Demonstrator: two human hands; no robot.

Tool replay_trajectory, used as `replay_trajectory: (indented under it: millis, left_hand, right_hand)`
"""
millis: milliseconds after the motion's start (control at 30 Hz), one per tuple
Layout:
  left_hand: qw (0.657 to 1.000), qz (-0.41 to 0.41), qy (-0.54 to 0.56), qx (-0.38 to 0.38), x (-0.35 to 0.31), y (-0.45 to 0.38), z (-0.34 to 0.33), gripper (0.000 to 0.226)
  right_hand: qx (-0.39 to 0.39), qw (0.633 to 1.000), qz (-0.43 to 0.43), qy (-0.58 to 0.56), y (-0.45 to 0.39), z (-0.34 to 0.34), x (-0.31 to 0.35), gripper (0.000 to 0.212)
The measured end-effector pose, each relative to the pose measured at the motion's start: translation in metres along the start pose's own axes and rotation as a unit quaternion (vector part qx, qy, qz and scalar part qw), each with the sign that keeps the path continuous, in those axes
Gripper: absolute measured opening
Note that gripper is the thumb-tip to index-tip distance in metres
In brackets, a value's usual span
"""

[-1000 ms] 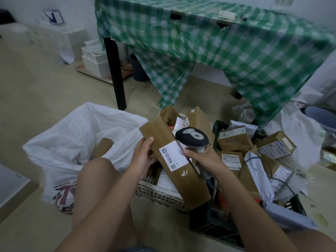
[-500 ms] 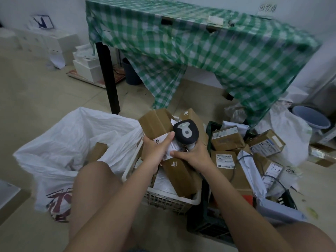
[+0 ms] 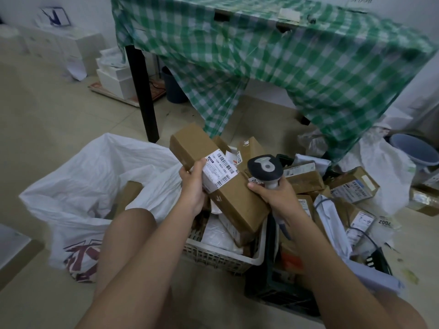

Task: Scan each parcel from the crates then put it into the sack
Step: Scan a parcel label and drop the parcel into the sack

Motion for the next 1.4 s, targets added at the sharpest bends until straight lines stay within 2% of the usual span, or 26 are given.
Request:
replay_trajectory:
  millis: [100,333,400,467,567,667,767,833,900,1000,1067,1233,1400]
  left_hand:
    - [1.0,0.004,0.0,-0.002,0.0,-0.008,-0.003,0.054]
    - [0.999,0.013,-0.021,-0.019,-0.001,-0.026,0.001,0.047]
    - [0.999,0.015,-0.037,-0.02,0.001,-0.032,0.008,0.047]
    - [0.998,0.013,-0.054,-0.014,0.003,-0.035,0.016,0.045]
    - [0.999,0.01,-0.049,0.001,0.002,-0.034,0.027,0.041]
    - [0.999,0.013,-0.034,-0.013,-0.002,-0.032,0.042,0.048]
    - [1.0,0.018,-0.008,-0.023,-0.007,-0.032,0.059,0.057]
    - [1.0,0.019,0.017,-0.015,-0.014,-0.032,0.065,0.059]
    - [0.999,0.023,0.04,0.004,-0.023,-0.029,0.07,0.058]
    - [0.999,0.009,0.048,0.007,-0.04,-0.026,0.072,0.056]
    - [0.999,-0.004,0.047,0.006,-0.053,-0.024,0.074,0.051]
    - [0.998,0.014,0.066,0.01,-0.061,-0.019,0.072,0.041]
    - [0.997,0.062,0.051,0.015,-0.046,-0.032,0.076,0.046]
  right_hand:
    - [0.021,1.0,-0.01,-0.016,-0.006,-0.004,-0.002,0.077]
    - [0.018,0.999,-0.004,-0.032,-0.021,-0.016,-0.007,0.068]
    - [0.02,0.999,0.004,-0.027,-0.024,-0.022,-0.007,0.059]
    - [0.003,1.0,0.016,-0.02,-0.024,-0.026,-0.006,0.053]
    - [-0.059,0.997,0.038,-0.013,-0.02,-0.031,-0.003,0.061]
    - [-0.12,0.989,0.085,0.02,-0.007,-0.035,0.008,0.063]
    - [-0.13,0.986,0.093,0.054,0.005,-0.047,0.022,0.04]
    - [-0.114,0.988,0.074,0.067,0.012,-0.062,0.032,0.036]
    - [-0.096,0.99,0.071,0.071,0.017,-0.078,0.043,0.044]
    - [-0.054,0.993,0.075,0.079,0.018,-0.093,0.064,0.076]
    - [-0.019,0.989,0.104,0.099,0.013,-0.101,0.08,0.09]
    - [0.044,0.946,0.162,0.278,-0.008,-0.104,0.089,0.102]
    - [0.072,0.932,0.186,0.302,-0.027,-0.103,0.069,0.104]
Point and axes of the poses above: each hand's wrist, its own y-axis away from the middle knuckle, its own z-axis out of the back of the hand, x = y × z, the point moved 5 cm from there along -y, towards the middle knuckle, and after that the axes turned 3 degrees about -x, right-handed, at the moved point
